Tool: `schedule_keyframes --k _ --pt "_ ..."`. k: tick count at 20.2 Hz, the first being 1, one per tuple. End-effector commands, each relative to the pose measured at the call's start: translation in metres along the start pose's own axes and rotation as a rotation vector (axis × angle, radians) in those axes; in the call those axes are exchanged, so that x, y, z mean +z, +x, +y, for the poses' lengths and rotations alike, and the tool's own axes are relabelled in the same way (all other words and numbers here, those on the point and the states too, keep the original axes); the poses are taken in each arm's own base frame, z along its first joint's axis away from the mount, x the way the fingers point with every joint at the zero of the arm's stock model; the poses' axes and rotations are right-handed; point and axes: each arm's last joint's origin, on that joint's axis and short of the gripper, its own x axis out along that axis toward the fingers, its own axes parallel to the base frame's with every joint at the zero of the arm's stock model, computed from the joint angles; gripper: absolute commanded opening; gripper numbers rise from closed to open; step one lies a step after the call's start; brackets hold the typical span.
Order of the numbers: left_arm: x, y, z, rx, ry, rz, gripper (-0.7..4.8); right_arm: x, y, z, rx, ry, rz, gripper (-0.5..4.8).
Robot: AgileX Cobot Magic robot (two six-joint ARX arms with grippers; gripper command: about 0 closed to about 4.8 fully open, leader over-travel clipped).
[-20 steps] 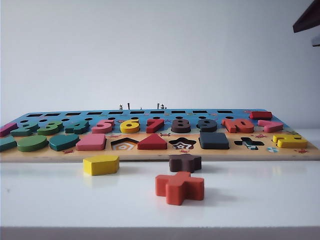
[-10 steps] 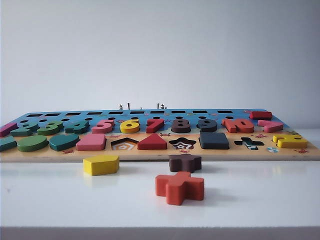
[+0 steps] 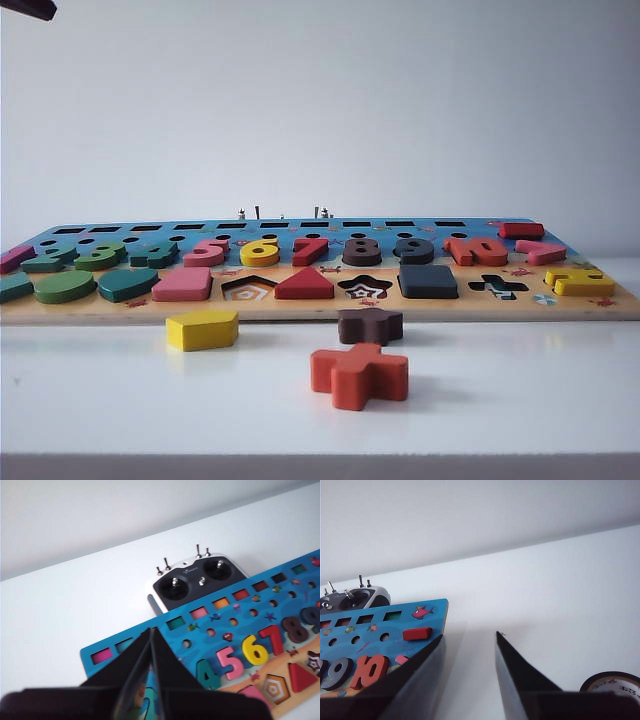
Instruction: Insert the cube into the slot.
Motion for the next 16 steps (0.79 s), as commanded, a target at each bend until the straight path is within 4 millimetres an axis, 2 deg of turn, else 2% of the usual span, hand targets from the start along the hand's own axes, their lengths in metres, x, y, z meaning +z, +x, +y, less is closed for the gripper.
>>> schedule_keyframes --k 1,5,11,16 --pt "-0.01 -0.003 0.002 0.128 0.006 -0.079 0.2 -0.004 0.001 -0.002 -0.017 -0.007 -0.006 1.84" --pt "-0.026 -0.007 0.004 0.245 0.002 -0.14 0.2 -0.01 0.003 -0.004 -0.04 -0.022 0.005 1.84" --pt "-0.049 -0.014 0.009 0.329 -0.012 -0.204 0.2 -0.015 0.003 -0.006 -0.066 -0.034 -0.013 1.83" --pt "-0.067 -0.018 0.012 0.393 -0.022 -0.232 0.2 -0.022 0.003 -0.009 -0.094 -0.057 -0.042 1.51"
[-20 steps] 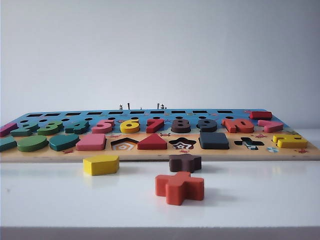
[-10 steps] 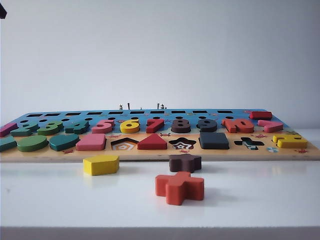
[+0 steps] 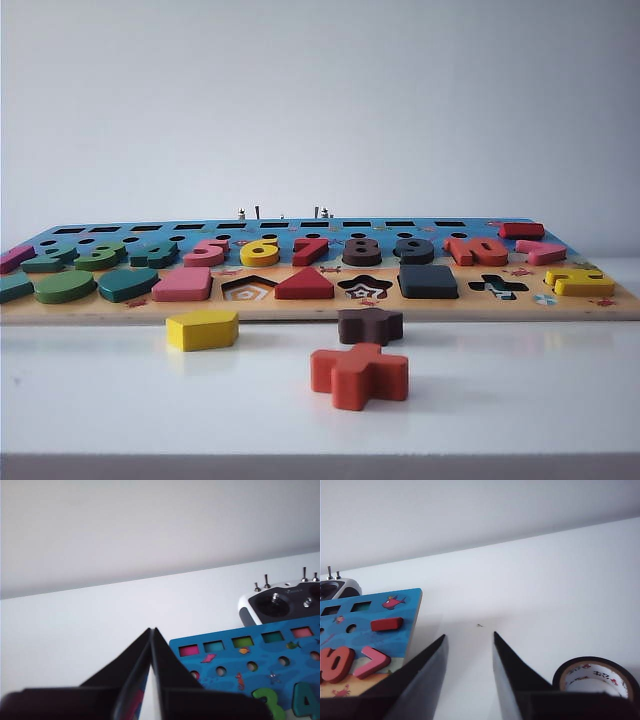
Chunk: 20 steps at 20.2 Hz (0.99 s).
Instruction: Insert the cube into the slot.
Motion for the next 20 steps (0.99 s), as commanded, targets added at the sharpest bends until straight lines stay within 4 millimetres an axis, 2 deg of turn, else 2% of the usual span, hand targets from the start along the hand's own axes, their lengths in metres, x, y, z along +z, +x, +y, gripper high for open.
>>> schedule_keyframes --k 1,3,4,6,12,20 --pt "-0.006 -0.002 0.003 0.033 -0.005 -0.036 0.2 -0.001 0.0 -0.002 -0.02 -0.015 -0.029 1.44" --pt "-0.013 -0.003 0.003 0.045 0.0 -0.056 0.2 -0.001 0.0 -0.002 -0.021 -0.019 -0.031 0.85" --pt "-0.02 -0.004 0.002 0.049 -0.001 -0.068 0.2 0.0 0.0 -0.002 -0.022 -0.04 -0.035 0.32" --pt "-0.027 -0.004 0.002 0.058 -0.002 -0.075 0.2 0.0 0.0 -0.002 -0.022 -0.046 -0.036 -0.08" --pt "-0.056 -0.009 0.0 0.114 -0.009 -0.102 0.2 -0.003 0.001 -0.002 -0.033 -0.071 -0.035 -0.09" --pt "-0.074 -0.012 0.001 0.161 -0.014 -0.121 0.2 -0.003 0.002 -0.003 -0.035 -0.079 -0.051 -0.09"
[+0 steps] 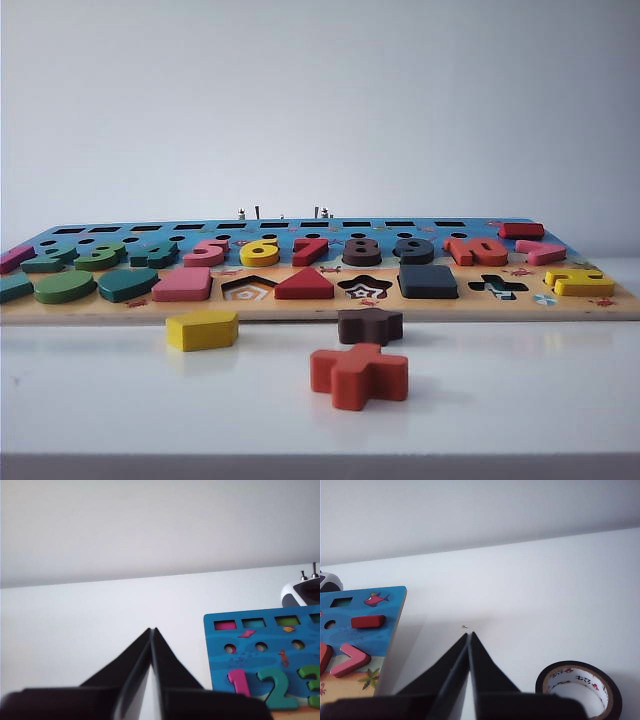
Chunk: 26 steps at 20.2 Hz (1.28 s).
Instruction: Insert the cube into the slot.
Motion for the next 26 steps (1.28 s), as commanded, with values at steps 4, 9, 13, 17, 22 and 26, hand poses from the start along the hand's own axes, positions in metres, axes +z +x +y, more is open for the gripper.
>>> schedule_keyframes --k 4,9,13,17,22,26 --pt "-0.01 0.0 0.0 0.034 0.002 -0.008 0.2 -0.002 0.001 -0.001 -0.007 -0.018 -0.025 -0.09" --pt "-0.017 0.001 0.0 0.039 0.005 0.007 0.2 -0.002 0.001 -0.001 -0.013 -0.02 -0.027 -0.09" --pt "-0.023 0.002 -0.001 0.037 0.009 0.024 0.2 -0.002 0.001 -0.001 -0.013 -0.02 -0.027 -0.09" --pt "-0.027 0.002 -0.002 0.038 0.015 0.04 0.2 -0.001 0.001 -0.001 -0.012 -0.019 -0.036 -0.08" --pt "-0.027 0.002 -0.002 0.038 0.015 0.04 0.2 -0.002 0.001 0.0 -0.009 -0.02 -0.032 -0.04" --pt "-0.027 0.002 -0.002 0.038 0.015 0.041 0.2 -0.002 0.001 0.0 -0.009 -0.02 -0.031 -0.04"
